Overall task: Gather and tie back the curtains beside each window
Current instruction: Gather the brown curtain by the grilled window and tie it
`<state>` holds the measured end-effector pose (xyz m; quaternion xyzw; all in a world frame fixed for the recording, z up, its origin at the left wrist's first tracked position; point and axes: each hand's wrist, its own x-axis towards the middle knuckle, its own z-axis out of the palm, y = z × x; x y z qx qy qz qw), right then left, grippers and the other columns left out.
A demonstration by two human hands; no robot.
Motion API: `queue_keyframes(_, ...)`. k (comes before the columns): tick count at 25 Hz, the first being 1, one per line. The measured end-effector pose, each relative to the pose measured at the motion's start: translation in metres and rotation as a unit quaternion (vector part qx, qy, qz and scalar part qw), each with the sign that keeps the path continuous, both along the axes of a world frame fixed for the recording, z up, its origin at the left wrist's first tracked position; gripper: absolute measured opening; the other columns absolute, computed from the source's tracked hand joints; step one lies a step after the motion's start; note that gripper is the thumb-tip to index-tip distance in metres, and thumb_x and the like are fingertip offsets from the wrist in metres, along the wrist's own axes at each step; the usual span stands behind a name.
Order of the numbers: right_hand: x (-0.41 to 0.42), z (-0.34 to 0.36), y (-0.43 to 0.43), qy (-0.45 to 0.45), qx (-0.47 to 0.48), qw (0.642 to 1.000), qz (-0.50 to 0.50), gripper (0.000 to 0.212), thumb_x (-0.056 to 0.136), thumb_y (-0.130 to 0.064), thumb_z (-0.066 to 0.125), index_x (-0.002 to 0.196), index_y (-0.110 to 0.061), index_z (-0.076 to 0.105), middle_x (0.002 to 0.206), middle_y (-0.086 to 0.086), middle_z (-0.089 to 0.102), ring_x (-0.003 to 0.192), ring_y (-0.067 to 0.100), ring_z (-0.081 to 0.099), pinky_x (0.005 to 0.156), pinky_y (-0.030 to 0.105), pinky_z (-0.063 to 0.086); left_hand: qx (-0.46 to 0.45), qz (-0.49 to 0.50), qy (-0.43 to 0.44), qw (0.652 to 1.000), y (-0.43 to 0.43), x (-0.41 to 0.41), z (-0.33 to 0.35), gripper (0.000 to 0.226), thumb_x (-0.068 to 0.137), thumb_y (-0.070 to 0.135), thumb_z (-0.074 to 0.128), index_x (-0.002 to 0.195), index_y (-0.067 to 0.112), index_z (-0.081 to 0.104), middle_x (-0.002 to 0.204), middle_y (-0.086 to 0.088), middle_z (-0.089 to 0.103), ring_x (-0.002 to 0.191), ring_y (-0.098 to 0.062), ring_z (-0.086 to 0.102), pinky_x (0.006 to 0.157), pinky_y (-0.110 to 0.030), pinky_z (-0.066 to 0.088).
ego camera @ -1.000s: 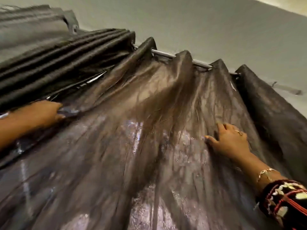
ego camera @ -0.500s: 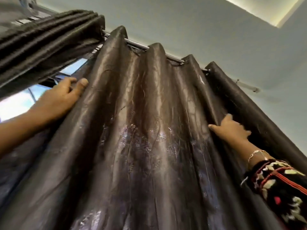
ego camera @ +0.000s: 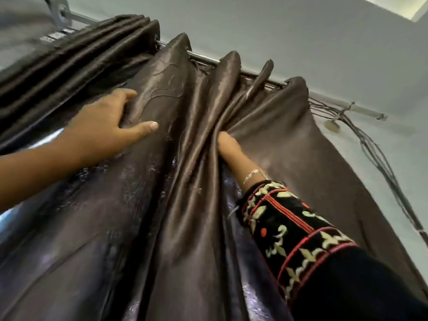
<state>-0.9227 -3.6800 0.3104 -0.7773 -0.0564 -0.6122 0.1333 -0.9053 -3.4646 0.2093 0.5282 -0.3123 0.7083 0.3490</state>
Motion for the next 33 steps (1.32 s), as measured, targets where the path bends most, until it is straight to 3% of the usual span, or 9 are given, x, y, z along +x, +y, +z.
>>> queue_keyframes(5, 0.012, -0.005, 0.071, 0.037, -0.091, 0.984, 0.148, 0.034, 0.095, -0.006, 0.044, 0.126, 0.007, 0.048, 0.131, 0.024, 0.051, 0.121, 0.034, 0.048, 0.097, 0.032, 0.038, 0.110, 0.051, -0.046, 0.992, -0.033, -0.018, -0.020, 0.083, 0.073, 0.070, 0.044, 0.137, 0.019, 0.035, 0.139, -0.004, 0.046, 0.124, -0.020, 0.045, 0.101, -0.031, 0.033)
queue_keyframes(9, -0.004, -0.011, 0.016, -0.008, -0.065, 0.972, 0.225, 0.029, 0.094, -0.002, 0.040, 0.117, 0.009, 0.054, 0.112, 0.028, 0.059, 0.101, 0.031, 0.055, 0.076, 0.034, 0.044, 0.143, 0.041, -0.012, 0.989, -0.060, -0.019, -0.029, 0.092, 0.064, 0.068, 0.042, 0.142, 0.020, 0.028, 0.145, -0.001, 0.038, 0.130, -0.016, 0.039, 0.102, -0.024, 0.029)
queue_keyframes(11, -0.020, -0.011, -0.040, -0.152, -0.038, 0.986, 0.055, 0.028, 0.092, -0.012, 0.044, 0.111, 0.001, 0.061, 0.107, 0.021, 0.063, 0.100, 0.031, 0.056, 0.080, 0.034, 0.043, 0.141, 0.038, 0.009, 0.989, -0.075, -0.019, -0.032, 0.087, 0.070, 0.061, 0.050, 0.143, 0.020, 0.025, 0.149, -0.002, 0.034, 0.134, -0.017, 0.035, 0.104, -0.024, 0.027)
queue_keyframes(14, -0.050, -0.018, -0.145, -0.280, 0.071, 0.943, -0.166, 0.036, 0.086, -0.018, 0.048, 0.119, -0.006, 0.057, 0.124, 0.024, 0.051, 0.116, 0.039, 0.044, 0.099, 0.041, 0.034, 0.127, -0.002, 0.039, 0.991, -0.103, -0.026, -0.030, 0.091, 0.066, 0.066, 0.045, 0.143, 0.022, 0.026, 0.148, -0.002, 0.037, 0.134, -0.018, 0.036, 0.103, -0.025, 0.027)
queue_keyframes(17, -0.065, -0.026, -0.219, -0.241, 0.175, 0.942, -0.157, 0.048, 0.088, -0.034, 0.049, 0.126, -0.005, 0.044, 0.132, 0.028, 0.040, 0.123, 0.043, 0.034, 0.103, 0.048, 0.029, 0.086, -0.037, 0.073, 0.993, -0.135, -0.037, -0.021, 0.099, 0.061, 0.083, 0.042, 0.141, 0.024, 0.029, 0.142, -0.006, 0.044, 0.128, -0.022, 0.044, 0.099, -0.029, 0.031)
queue_keyframes(21, -0.058, -0.023, -0.244, -0.229, 0.026, 0.956, -0.180, 0.072, 0.083, -0.058, 0.052, 0.134, -0.011, 0.032, 0.121, 0.022, 0.053, 0.113, 0.041, 0.049, 0.089, 0.048, 0.040, 0.030, 0.010, 0.103, 0.994, -0.187, -0.052, -0.008, 0.104, 0.061, 0.083, 0.050, 0.142, 0.022, 0.025, 0.144, -0.009, 0.040, 0.128, -0.028, 0.042, 0.099, -0.036, 0.033)
queue_keyframes(25, -0.052, -0.010, -0.244, -0.218, -0.133, 0.937, -0.238, 0.065, 0.091, -0.013, 0.041, 0.148, -0.024, 0.012, 0.102, 0.020, 0.060, 0.089, 0.037, 0.057, 0.064, 0.037, 0.036, 0.001, 0.148, 0.126, 0.981, -0.232, -0.056, -0.007, 0.106, 0.060, 0.075, 0.045, 0.143, 0.016, 0.022, 0.148, -0.017, 0.028, 0.135, -0.033, 0.030, 0.109, -0.047, 0.029)
queue_keyframes(28, -0.062, -0.009, -0.286, -0.208, -0.163, 0.917, -0.300, 0.056, 0.092, -0.006, 0.032, 0.144, -0.025, 0.026, 0.105, 0.021, 0.059, 0.095, 0.040, 0.057, 0.071, 0.040, 0.041, -0.032, 0.251, 0.122, 0.960, -0.254, -0.055, -0.007, 0.095, 0.072, 0.067, 0.050, 0.145, 0.015, 0.019, 0.153, -0.014, 0.018, 0.142, -0.029, 0.016, 0.114, -0.053, 0.013)
queue_keyframes(33, -0.092, 0.013, -0.415, -0.149, -0.005, 0.929, -0.340, 0.035, 0.096, -0.012, 0.029, 0.122, -0.007, 0.051, 0.121, 0.028, 0.054, 0.112, 0.045, 0.050, 0.092, 0.044, 0.038, -0.022, 0.179, 0.136, 0.974, -0.290, -0.058, 0.000, 0.089, 0.077, 0.056, 0.058, 0.145, 0.013, 0.019, 0.139, -0.019, 0.042, 0.124, -0.035, 0.044, 0.097, -0.040, 0.037)
